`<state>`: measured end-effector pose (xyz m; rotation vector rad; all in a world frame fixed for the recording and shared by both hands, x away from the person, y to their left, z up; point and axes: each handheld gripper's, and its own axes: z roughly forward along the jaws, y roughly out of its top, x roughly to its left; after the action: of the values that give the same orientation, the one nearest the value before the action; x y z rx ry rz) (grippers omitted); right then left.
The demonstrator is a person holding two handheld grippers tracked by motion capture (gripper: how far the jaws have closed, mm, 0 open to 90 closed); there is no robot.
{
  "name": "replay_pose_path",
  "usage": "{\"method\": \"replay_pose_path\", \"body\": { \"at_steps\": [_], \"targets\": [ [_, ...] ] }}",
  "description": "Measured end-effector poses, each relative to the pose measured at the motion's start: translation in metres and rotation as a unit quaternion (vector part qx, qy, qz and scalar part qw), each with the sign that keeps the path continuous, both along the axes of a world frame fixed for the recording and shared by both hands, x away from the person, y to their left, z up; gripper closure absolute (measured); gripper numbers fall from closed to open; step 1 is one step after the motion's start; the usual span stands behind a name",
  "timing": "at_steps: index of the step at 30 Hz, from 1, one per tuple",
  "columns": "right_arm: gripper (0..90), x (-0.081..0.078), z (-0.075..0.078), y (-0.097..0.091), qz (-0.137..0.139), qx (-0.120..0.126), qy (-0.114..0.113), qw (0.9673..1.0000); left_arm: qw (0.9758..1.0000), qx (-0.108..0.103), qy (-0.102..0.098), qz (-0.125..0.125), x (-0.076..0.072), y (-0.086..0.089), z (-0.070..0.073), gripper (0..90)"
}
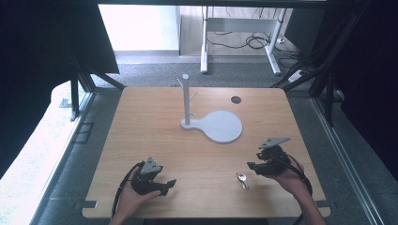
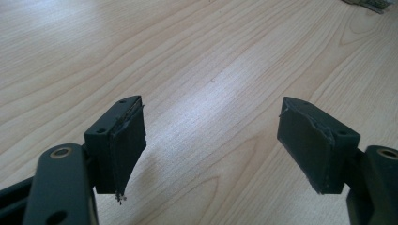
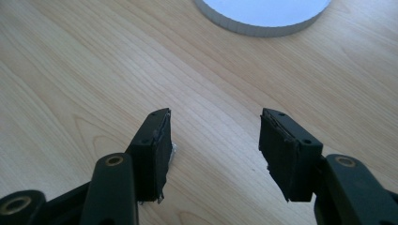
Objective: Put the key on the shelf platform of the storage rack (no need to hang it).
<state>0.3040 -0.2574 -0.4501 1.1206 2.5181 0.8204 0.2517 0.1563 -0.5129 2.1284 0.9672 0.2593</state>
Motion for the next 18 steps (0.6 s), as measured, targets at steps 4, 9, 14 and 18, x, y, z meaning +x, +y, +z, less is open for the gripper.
{"method": "replay_pose_path", "body": {
  "at_steps": [4, 9, 14, 18],
  "targets": [
    [47.0, 0.0, 0.003, 0.006, 0.003, -0.004, -0.001, 1.0, 1.0, -0.006, -0.004, 0.004, -0.001, 0.004, 0.004, 24.1],
    [47.5, -0.001, 0.006, 0.016, 0.015, -0.009, -0.002, 0.9998, 0.9999, -0.009, -0.006, 0.007, -0.001, 0.006, 0.005, 24.1],
    [48.4, -0.001, 0.002, 0.025, 0.02, -0.009, 0.016, 0.9996, 0.9999, -0.009, -0.006, 0.006, -0.001, 0.005, 0.004, 24.1],
    [49.0, -0.001, -0.004, 0.034, 0.03, -0.012, 0.026, 0.9991, 0.9999, -0.009, -0.005, 0.007, 0.0, 0.005, 0.003, 24.1]
  ]
}}
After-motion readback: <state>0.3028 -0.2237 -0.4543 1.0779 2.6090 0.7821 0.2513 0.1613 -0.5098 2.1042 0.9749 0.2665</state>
